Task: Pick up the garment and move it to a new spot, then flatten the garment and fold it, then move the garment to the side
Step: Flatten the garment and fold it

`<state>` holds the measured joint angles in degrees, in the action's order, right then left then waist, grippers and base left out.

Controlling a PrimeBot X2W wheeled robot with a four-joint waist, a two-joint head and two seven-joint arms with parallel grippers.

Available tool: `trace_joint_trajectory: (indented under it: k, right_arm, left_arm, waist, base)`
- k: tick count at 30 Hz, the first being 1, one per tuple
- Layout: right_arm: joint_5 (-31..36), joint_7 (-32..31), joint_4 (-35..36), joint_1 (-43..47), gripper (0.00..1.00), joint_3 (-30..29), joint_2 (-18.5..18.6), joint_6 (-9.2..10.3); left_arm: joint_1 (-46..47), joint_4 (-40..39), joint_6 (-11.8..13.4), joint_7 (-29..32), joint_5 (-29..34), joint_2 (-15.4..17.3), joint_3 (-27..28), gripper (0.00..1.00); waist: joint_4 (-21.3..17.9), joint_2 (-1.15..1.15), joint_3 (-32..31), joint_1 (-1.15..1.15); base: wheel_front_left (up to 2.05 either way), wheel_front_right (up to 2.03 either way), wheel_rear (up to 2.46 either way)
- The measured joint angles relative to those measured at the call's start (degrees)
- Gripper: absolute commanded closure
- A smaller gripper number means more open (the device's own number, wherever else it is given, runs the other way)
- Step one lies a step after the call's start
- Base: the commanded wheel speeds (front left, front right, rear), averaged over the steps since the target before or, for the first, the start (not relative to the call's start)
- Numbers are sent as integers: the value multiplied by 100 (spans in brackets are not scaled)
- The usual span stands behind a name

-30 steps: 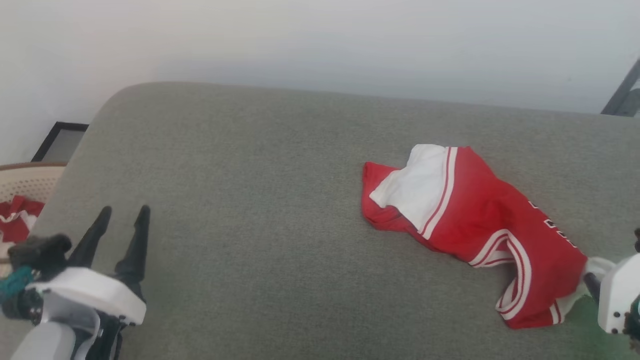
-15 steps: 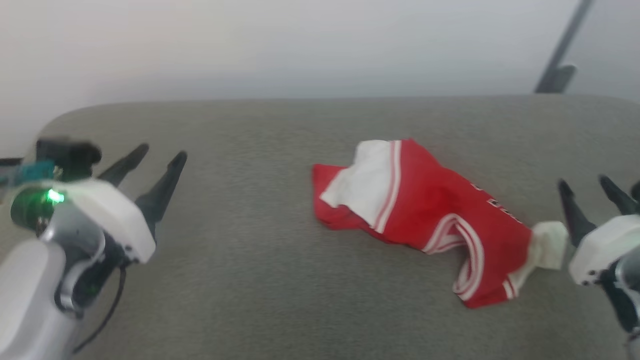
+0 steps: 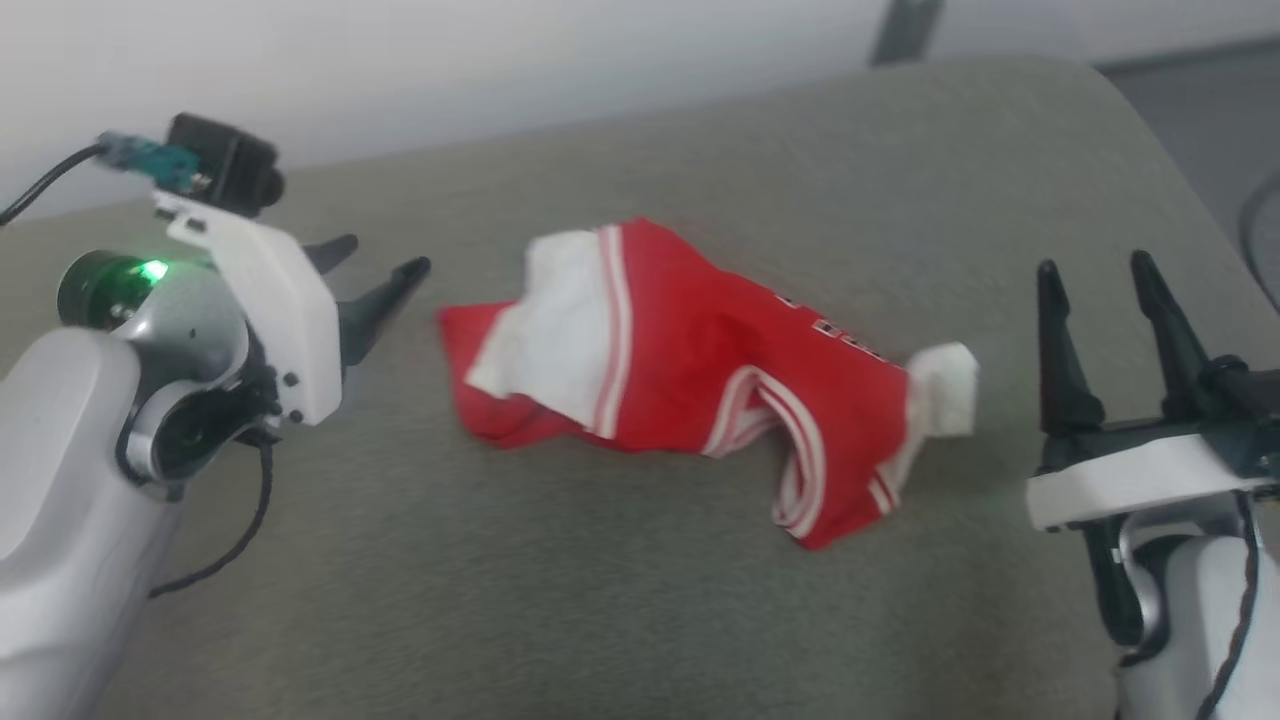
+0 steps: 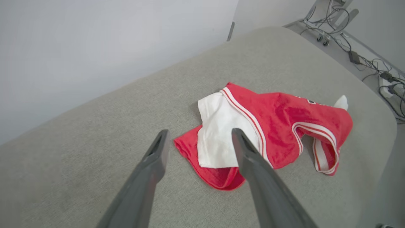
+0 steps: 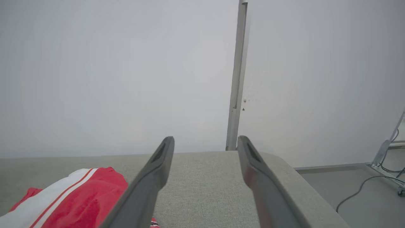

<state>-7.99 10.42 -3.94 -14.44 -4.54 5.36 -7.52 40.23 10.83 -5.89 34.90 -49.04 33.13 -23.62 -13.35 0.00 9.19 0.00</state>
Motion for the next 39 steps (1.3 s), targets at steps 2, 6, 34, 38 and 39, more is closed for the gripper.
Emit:
trace_joint_trajectory:
  k: [2, 6, 34, 38, 39]
  right_arm:
    - [10, 108, -10, -18, 0, -12, -85, 0]
    - [-12, 227, -78, -68, 0, -53, -171, 1]
    - [-182, 441, -477, -277, 0, -183, -232, 1]
    - [-118, 447, -499, -229, 0, -250, -232, 1]
    - [-89, 447, -514, -216, 0, -264, -234, 1]
  left_arm:
    - [92, 121, -4, 213, -29, -22, -99, 0]
    - [206, 364, -12, 552, -104, -146, -264, 0]
    - [338, 849, 218, 1423, -483, -310, -497, 100]
    - [322, 678, 364, 1452, -566, -252, -379, 100]
    - [300, 633, 408, 1474, -622, -221, -334, 100]
  waist:
    - [-185, 0, 125, 0]
    - [-497, 0, 373, 0]
    - [-719, 0, 826, 0]
    - [-602, 0, 726, 0]
    - [-563, 0, 694, 0]
  base:
    - [0, 0, 0]
    - [0, 0, 0]
    - [0, 0, 0]
    - [0, 0, 0]
    - [0, 0, 0]
